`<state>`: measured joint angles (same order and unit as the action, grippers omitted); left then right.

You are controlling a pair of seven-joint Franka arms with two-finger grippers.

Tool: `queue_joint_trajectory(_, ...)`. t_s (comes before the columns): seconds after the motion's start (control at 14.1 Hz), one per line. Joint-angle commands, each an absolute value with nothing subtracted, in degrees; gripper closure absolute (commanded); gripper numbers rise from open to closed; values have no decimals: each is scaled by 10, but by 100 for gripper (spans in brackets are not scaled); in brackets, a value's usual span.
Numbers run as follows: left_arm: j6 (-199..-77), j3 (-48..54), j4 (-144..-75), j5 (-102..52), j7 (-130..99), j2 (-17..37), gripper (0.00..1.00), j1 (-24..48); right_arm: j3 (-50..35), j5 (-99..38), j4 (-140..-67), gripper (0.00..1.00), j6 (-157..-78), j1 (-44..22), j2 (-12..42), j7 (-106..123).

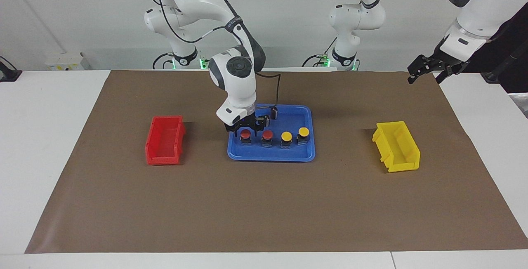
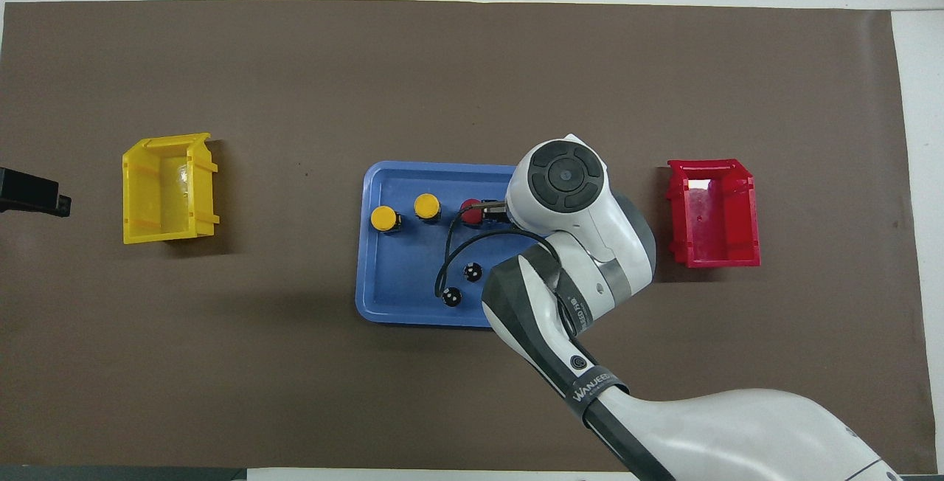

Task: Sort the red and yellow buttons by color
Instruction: 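Carry the red button to the red bin and release it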

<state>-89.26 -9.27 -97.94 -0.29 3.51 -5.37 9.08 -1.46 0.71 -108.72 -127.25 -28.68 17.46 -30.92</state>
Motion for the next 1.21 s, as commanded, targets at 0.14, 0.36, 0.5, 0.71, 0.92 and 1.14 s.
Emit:
queue_joint_trajectory(0.14,-941,-87,-996,6,46,-62,0,95,-17,5,-1091,66,-1260,-276,157,-303)
queue_joint_trajectory(0.36,-945,-85,-998,6,44,-62,0,95,-17,4,-1001,70,-1153,-247,156,-287)
queue_joint_trajectory(0.5,-981,-82,-1015,5,38,-65,5,97,-15,-11,-962,70,-1077,-194,136,-209)
queue_joint_trajectory(0.71,-1033,-75,-1058,5,-29,-70,5,148,-13,-19,-991,70,-1030,-95,78,-74)
queue_joint_trajectory(0.92,-1105,-75,-1097,4,-143,-54,5,233,-14,-20,-1064,70,-1069,-19,47,15)
queue_joint_trajectory(1.14,-1143,-74,-1107,1,-185,-14,5,291,-13,-20,-1154,70,-1137,8,15,47)
